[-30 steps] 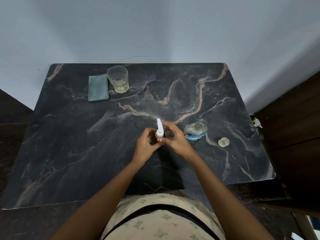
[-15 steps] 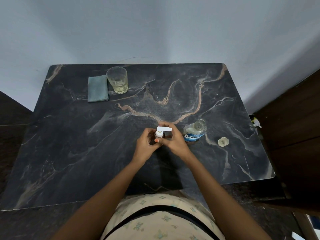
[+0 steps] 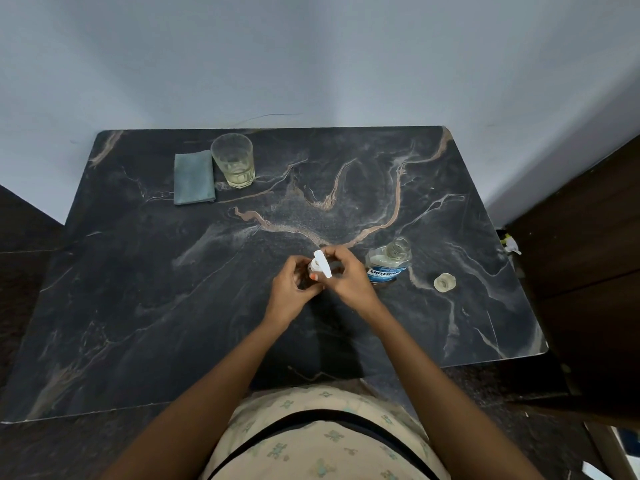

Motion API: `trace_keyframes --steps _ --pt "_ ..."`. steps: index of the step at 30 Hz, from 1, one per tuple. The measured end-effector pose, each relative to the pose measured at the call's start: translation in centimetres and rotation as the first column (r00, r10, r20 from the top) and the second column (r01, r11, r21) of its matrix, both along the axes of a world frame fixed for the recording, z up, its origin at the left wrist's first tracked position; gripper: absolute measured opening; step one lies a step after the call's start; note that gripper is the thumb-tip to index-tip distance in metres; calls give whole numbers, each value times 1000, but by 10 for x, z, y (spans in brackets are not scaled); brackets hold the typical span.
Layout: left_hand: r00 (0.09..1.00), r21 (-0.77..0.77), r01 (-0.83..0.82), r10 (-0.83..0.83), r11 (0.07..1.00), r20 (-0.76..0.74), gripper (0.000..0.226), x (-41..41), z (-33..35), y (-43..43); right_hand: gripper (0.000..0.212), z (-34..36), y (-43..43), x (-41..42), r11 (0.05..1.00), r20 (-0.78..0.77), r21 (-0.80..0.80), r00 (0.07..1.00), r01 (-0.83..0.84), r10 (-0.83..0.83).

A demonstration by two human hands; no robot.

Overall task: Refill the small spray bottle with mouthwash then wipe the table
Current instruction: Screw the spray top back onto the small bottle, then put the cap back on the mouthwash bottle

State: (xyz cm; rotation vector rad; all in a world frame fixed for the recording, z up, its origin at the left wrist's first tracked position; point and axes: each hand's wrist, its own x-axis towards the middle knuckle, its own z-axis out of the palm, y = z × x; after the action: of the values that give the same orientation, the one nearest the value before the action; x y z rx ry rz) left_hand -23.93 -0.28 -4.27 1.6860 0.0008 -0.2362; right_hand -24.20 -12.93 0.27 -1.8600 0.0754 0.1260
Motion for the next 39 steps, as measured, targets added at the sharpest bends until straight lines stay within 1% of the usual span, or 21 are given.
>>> trace_keyframes --steps 3,5,7,10,14,20,25,28,31,35,39 --pt "1000 11 -1 1 1000 1 42 0 0 -1 37 1 -7 0 992 61 -55 992 -111 114" --pt "1000 14 0 0 1000 -3 42 0 2 -1 30 1 -9 1 985 84 -110 986 -136 145" --pt "1000 12 3 -3 1000 -6 42 -1 4 -2 25 0 -7 2 983 95 -146 987 -114 128" --pt "1000 29 6 -6 1000 -5 41 -1 4 -2 27 -4 -2 0 981 104 -190 993 -43 64" --pt "1000 32 -4 3 999 10 40 -1 4 -4 26 -6 0 -1 974 104 -228 994 -12 37" --pt "1000 25 -5 4 1000 12 40 -3 4 -3 29 -4 1 -3 977 94 -213 996 20 0" --pt "1000 14 -17 17 1000 -12 43 -6 5 -5 31 -1 0 -6 985 100 -172 995 -7 25" --pt "1000 -11 -14 14 1000 -5 50 -10 4 -5 35 1 -6 -9 988 91 -154 996 -7 21" --pt "1000 -45 -9 9 999 5 58 -16 5 -4 32 2 -14 -15 992 85 -129 996 6 5" --pt "999 -74 -37 40 997 30 56 -24 20 5 27 0 -30 -30 993 62 -117 998 22 -15" --pt "995 -107 -30 40 994 90 57 -27 49 16 30 1 -49 -46 995 16 -96 1000 29 -27"
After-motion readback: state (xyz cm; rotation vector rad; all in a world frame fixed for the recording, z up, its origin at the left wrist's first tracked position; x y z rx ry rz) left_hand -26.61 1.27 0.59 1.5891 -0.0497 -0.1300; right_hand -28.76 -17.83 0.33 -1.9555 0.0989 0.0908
